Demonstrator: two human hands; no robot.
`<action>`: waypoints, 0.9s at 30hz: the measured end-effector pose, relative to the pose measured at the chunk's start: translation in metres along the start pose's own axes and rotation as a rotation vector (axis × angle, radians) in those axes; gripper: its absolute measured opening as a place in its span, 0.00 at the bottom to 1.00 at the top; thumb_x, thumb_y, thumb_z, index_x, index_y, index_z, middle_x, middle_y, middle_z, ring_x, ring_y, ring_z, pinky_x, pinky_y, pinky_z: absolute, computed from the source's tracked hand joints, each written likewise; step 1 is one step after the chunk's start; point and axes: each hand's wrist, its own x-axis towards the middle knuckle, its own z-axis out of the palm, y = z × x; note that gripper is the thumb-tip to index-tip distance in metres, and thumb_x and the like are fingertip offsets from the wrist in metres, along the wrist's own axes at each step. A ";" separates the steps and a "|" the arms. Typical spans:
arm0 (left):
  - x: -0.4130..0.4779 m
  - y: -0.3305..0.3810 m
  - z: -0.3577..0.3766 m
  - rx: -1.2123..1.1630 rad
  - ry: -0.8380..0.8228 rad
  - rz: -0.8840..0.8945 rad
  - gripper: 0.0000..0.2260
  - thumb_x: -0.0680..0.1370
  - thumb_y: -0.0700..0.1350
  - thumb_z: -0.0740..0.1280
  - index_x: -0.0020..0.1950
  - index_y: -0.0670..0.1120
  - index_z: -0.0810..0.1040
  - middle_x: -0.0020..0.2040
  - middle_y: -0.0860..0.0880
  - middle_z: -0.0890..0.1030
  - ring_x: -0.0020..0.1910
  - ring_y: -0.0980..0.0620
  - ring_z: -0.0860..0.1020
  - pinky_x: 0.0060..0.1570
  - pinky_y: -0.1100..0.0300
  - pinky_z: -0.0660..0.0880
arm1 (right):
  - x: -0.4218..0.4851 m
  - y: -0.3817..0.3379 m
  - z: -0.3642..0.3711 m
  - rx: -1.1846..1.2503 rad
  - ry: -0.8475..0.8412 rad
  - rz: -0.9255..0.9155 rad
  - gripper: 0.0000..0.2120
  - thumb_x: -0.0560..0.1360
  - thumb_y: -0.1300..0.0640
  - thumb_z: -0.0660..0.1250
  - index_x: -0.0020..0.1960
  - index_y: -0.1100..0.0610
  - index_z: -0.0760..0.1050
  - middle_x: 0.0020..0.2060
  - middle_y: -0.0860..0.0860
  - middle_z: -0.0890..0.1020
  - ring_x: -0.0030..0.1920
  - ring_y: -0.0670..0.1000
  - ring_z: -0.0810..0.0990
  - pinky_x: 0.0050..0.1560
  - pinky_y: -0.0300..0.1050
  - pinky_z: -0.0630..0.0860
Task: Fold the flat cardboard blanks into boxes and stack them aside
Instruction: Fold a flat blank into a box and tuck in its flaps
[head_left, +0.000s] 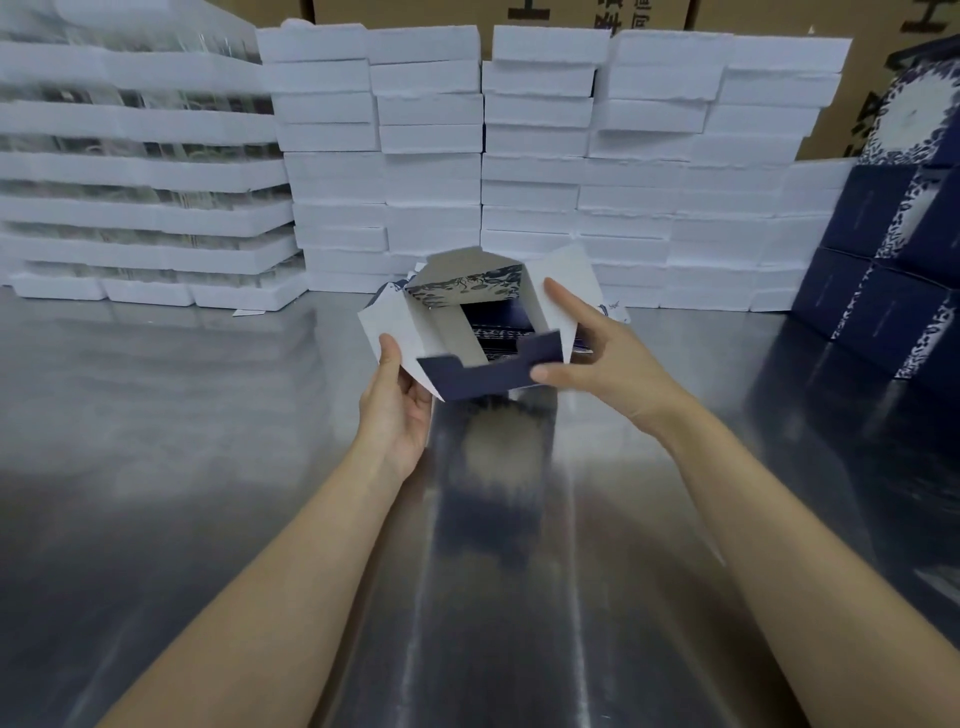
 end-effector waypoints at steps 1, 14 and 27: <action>-0.002 -0.001 0.001 0.002 -0.015 0.000 0.17 0.79 0.54 0.64 0.60 0.42 0.77 0.48 0.47 0.85 0.47 0.53 0.84 0.48 0.61 0.81 | 0.000 0.001 0.005 0.009 0.101 -0.014 0.35 0.66 0.53 0.77 0.66 0.30 0.68 0.61 0.38 0.79 0.59 0.40 0.77 0.58 0.36 0.75; -0.021 -0.032 0.013 0.627 -0.231 0.240 0.14 0.84 0.50 0.57 0.69 0.57 0.67 0.63 0.60 0.77 0.63 0.60 0.75 0.69 0.48 0.67 | 0.002 0.004 0.028 -0.274 0.551 -0.113 0.28 0.71 0.50 0.75 0.69 0.47 0.73 0.59 0.42 0.80 0.44 0.41 0.70 0.54 0.35 0.73; -0.025 -0.039 0.011 0.972 -0.257 0.632 0.31 0.83 0.37 0.52 0.71 0.71 0.49 0.53 0.49 0.77 0.44 0.54 0.73 0.51 0.75 0.68 | 0.000 -0.044 0.023 -1.062 0.347 -0.459 0.19 0.70 0.71 0.63 0.54 0.55 0.83 0.75 0.57 0.63 0.71 0.60 0.63 0.36 0.49 0.71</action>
